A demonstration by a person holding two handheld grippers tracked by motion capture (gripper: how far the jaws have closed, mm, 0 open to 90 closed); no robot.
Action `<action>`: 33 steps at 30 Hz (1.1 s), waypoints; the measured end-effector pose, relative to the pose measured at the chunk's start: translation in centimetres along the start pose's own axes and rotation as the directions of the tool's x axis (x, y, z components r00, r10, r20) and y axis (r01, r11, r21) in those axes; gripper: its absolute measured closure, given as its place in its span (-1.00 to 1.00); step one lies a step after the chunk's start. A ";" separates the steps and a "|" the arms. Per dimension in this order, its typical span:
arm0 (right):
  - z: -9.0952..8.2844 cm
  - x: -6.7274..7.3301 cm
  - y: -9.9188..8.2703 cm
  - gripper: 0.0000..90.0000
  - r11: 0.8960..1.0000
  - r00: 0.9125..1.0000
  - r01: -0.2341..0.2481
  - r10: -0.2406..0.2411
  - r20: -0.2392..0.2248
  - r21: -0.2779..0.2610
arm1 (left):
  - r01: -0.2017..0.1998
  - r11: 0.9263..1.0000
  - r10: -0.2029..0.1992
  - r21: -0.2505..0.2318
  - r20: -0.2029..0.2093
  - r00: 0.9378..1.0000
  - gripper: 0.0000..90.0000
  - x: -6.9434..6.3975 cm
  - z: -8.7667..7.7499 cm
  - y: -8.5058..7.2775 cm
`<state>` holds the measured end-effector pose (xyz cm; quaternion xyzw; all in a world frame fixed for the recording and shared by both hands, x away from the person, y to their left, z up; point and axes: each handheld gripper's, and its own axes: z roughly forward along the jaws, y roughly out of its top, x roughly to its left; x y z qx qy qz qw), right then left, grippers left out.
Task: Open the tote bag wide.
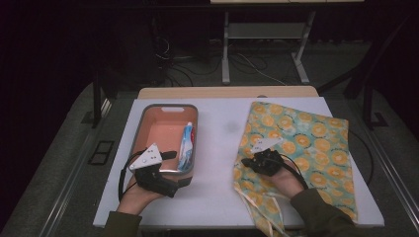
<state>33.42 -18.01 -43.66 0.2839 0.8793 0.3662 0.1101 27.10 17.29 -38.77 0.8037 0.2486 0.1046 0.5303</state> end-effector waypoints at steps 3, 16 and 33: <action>0.8 -0.6 1.2 1.00 1.000 1.000 -0.023 0.023 0.010 -0.004 | -0.001 1.000 0.001 0.001 0.001 1.000 -1.00 0.0 0.0 0.0; -5.0 -1.8 0.4 -0.10 0.990 0.994 -0.092 0.084 -0.076 -0.109 | -0.003 1.000 0.003 0.004 -0.002 1.000 -1.00 0.0 0.0 0.0; -9.8 -0.1 -7.2 -0.25 1.000 0.991 0.027 -0.025 -0.130 0.015 | -0.006 1.000 0.006 0.010 -0.007 1.000 -1.00 -0.1 0.1 0.0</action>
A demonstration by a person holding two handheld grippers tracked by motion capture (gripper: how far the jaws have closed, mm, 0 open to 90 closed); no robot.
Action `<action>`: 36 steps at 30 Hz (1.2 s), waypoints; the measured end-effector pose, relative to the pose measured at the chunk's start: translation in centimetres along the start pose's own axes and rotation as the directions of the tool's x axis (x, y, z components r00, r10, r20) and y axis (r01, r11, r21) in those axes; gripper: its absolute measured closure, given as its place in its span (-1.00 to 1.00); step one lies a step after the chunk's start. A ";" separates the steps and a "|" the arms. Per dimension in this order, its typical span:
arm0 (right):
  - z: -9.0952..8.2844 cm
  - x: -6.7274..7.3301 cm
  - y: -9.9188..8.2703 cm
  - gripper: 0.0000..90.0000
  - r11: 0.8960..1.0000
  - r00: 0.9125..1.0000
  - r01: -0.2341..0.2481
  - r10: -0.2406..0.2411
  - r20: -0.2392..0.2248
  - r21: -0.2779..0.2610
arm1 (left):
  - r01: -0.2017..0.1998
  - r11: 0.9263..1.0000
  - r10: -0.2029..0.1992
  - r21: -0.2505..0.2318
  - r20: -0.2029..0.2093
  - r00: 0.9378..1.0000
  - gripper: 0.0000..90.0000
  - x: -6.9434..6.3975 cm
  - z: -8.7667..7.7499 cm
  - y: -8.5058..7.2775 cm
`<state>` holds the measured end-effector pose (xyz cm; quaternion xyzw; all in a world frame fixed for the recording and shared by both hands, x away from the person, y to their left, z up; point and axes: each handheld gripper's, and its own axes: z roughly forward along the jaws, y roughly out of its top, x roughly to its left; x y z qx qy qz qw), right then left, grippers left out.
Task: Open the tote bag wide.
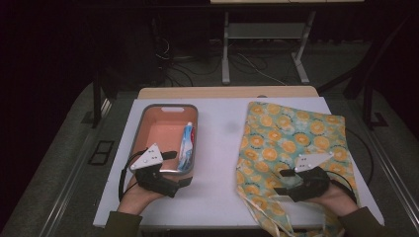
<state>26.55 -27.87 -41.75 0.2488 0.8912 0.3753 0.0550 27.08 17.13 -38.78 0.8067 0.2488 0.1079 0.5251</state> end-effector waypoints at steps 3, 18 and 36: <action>0.7 0.3 -0.9 -0.24 0.998 1.000 0.029 -0.029 0.003 0.054 | 0.000 1.000 0.000 0.001 -0.001 1.000 -1.00 0.0 0.0 0.0; 2.1 -0.2 -1.2 0.98 0.992 0.999 0.047 -0.048 0.012 0.116 | -0.001 1.000 0.001 0.001 -0.002 1.000 -1.00 0.0 0.0 0.0; 6.5 -1.4 6.0 0.99 0.999 0.998 -0.036 0.034 0.045 0.036 | -0.001 1.000 0.001 0.002 0.001 1.000 -1.00 0.0 0.0 0.0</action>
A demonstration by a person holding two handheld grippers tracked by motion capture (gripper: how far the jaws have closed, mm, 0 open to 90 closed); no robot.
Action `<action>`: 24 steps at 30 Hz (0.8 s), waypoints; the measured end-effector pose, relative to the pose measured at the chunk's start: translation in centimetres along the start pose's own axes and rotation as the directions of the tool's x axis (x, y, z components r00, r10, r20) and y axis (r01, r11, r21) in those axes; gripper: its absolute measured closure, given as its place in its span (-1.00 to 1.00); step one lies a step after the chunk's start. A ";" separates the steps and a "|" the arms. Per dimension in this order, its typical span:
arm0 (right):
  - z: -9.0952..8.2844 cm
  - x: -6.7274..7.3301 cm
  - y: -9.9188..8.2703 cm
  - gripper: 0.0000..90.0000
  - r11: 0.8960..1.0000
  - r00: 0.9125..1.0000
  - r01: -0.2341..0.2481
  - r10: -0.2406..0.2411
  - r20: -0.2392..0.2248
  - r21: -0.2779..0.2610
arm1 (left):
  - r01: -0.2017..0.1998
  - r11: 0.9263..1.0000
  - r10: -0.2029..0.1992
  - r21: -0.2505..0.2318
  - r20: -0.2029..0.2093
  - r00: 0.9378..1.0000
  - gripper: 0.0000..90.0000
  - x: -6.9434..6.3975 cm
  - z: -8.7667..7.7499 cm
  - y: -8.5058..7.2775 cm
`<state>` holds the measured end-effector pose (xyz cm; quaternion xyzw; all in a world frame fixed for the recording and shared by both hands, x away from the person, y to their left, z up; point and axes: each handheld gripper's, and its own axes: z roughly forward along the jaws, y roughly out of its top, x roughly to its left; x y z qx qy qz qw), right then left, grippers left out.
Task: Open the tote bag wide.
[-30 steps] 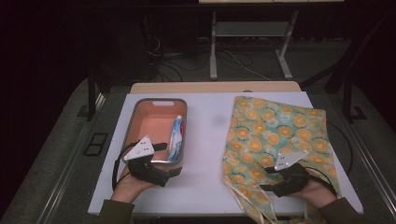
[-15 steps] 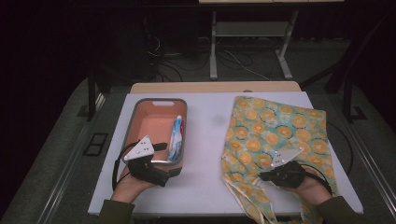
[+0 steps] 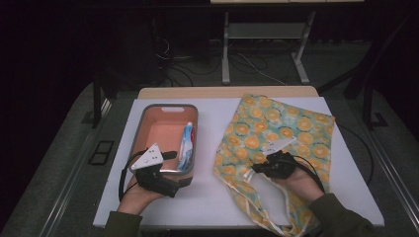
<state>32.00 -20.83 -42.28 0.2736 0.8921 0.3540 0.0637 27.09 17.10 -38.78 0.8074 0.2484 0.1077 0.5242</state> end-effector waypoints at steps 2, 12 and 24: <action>0.7 -0.1 0.9 0.99 1.000 1.000 -0.020 0.020 0.006 -0.007 | 0.000 1.000 0.000 0.000 0.001 1.000 -1.00 0.0 0.0 0.0; 3.8 0.8 3.0 0.74 0.997 0.998 -0.070 0.070 -0.003 -0.038 | -0.001 1.000 0.001 0.001 0.003 1.000 -1.00 0.0 0.0 0.0; -2.0 3.8 1.3 0.00 0.992 0.991 0.032 -0.047 -0.127 -0.118 | 0.000 1.000 0.000 0.001 0.002 1.000 -1.00 0.0 0.0 0.0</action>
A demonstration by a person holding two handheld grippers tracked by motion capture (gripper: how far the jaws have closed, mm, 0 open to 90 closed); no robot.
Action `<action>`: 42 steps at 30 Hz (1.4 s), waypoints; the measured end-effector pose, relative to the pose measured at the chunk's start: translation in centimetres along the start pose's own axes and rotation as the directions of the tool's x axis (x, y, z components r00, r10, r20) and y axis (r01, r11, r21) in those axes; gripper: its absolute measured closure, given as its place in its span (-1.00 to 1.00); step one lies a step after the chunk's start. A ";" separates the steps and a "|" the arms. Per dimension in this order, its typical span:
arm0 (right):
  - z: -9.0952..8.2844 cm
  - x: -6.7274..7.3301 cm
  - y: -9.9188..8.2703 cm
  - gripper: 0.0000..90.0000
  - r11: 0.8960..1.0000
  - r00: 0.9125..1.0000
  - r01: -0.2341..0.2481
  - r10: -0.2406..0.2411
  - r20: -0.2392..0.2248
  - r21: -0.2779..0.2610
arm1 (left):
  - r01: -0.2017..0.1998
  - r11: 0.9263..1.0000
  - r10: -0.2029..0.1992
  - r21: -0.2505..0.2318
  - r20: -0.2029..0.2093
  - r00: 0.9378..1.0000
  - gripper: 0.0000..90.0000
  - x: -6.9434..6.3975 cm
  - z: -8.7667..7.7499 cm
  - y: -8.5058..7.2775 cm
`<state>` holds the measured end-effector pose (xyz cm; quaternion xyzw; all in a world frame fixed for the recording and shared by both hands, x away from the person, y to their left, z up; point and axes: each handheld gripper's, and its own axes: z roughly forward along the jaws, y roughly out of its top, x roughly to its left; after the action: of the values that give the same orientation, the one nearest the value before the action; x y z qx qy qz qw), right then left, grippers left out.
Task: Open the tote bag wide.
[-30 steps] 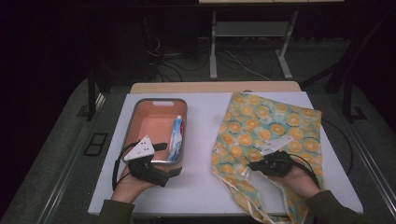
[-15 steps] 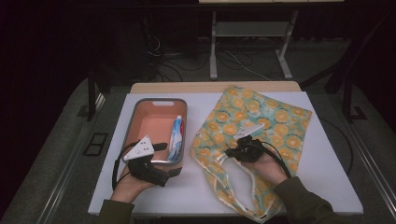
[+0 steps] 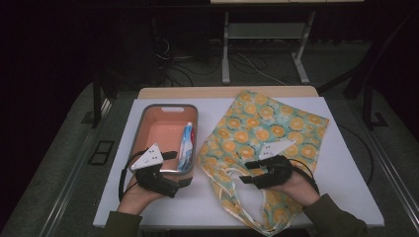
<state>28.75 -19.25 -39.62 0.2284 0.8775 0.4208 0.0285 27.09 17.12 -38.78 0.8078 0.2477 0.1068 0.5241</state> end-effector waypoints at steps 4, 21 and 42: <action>-0.8 1.7 -1.5 -0.05 1.000 0.998 0.015 -0.015 -0.054 0.011 | -0.003 1.000 0.003 0.003 -0.003 1.000 -1.00 0.0 0.0 0.0; 1.5 5.5 -4.0 0.29 0.992 0.983 0.063 -0.041 -0.181 0.114 | -0.014 1.000 0.014 0.009 -0.013 1.000 -1.00 -0.1 0.1 0.0; -2.6 0.6 -1.1 0.96 0.997 0.999 0.034 -0.034 -0.005 -0.065 | -0.012 1.000 0.012 0.002 -0.014 1.000 -1.00 -0.1 0.1 -0.1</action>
<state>27.14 -21.46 -38.68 0.2111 0.8672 0.4491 0.0405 27.00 17.06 -38.89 0.8089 0.2465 0.1154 0.5211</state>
